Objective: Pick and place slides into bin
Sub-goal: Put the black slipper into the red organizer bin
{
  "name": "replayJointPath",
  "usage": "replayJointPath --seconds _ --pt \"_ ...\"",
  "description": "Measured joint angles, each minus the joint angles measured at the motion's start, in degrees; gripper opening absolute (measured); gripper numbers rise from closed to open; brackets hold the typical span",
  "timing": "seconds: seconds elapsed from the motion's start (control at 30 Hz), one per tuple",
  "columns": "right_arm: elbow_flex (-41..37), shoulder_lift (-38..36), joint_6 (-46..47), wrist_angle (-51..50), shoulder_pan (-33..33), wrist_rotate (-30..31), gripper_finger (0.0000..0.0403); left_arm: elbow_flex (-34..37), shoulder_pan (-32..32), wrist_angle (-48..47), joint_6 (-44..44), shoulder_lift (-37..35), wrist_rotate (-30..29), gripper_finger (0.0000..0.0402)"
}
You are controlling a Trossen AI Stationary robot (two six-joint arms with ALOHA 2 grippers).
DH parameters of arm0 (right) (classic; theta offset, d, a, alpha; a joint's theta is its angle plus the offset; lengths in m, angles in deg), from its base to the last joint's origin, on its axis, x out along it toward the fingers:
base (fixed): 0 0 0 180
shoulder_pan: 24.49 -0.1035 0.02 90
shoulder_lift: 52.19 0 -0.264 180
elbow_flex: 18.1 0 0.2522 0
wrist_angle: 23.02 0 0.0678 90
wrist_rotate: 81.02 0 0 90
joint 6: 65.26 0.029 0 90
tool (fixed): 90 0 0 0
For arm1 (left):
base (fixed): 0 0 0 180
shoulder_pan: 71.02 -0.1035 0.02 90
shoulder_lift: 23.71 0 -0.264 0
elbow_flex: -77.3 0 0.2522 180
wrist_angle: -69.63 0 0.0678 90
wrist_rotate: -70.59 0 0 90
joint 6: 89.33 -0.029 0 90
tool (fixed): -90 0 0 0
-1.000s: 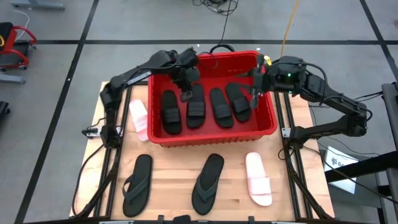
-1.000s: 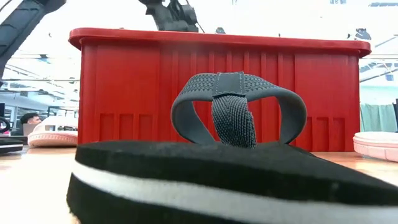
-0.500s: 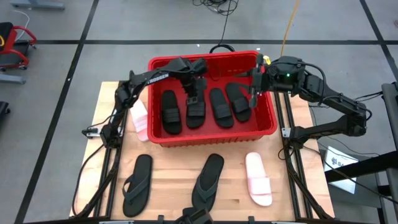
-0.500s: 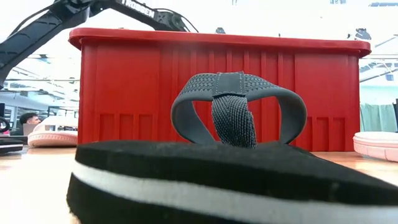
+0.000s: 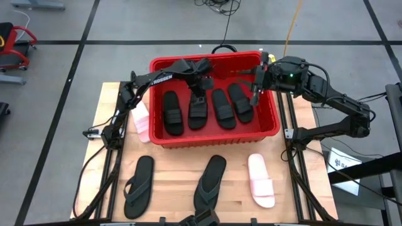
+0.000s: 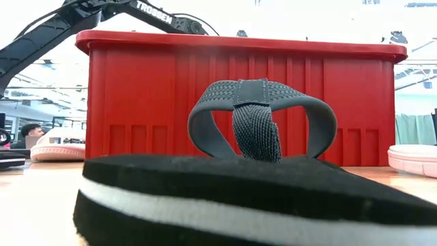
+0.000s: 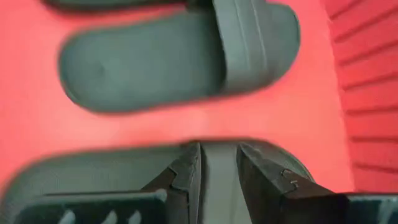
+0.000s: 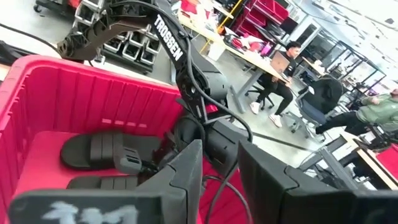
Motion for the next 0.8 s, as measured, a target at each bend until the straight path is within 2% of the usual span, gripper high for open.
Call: replayJointPath --seconds 0.2,0.33,0.6,0.8 --pt "0.0 0.0 0.02 -0.1 -0.02 -0.22 0.0091 0.0 1.9 3.87 0.0 0.0 -8.64 0.0097" --pt "0.0 0.0 0.02 -0.16 0.0 -0.22 0.0089 0.14 2.57 4.04 0.4 0.0 -9.14 0.0097" --pt "0.0 0.0 -0.04 -0.16 -0.01 -0.23 0.0089 5.72 2.73 5.56 1.57 -0.01 -10.56 0.0097" --pt "0.0 0.0 -0.17 -0.15 -0.02 -0.23 0.0089 6.45 2.8 4.47 2.62 -0.17 -12.9 0.0097"
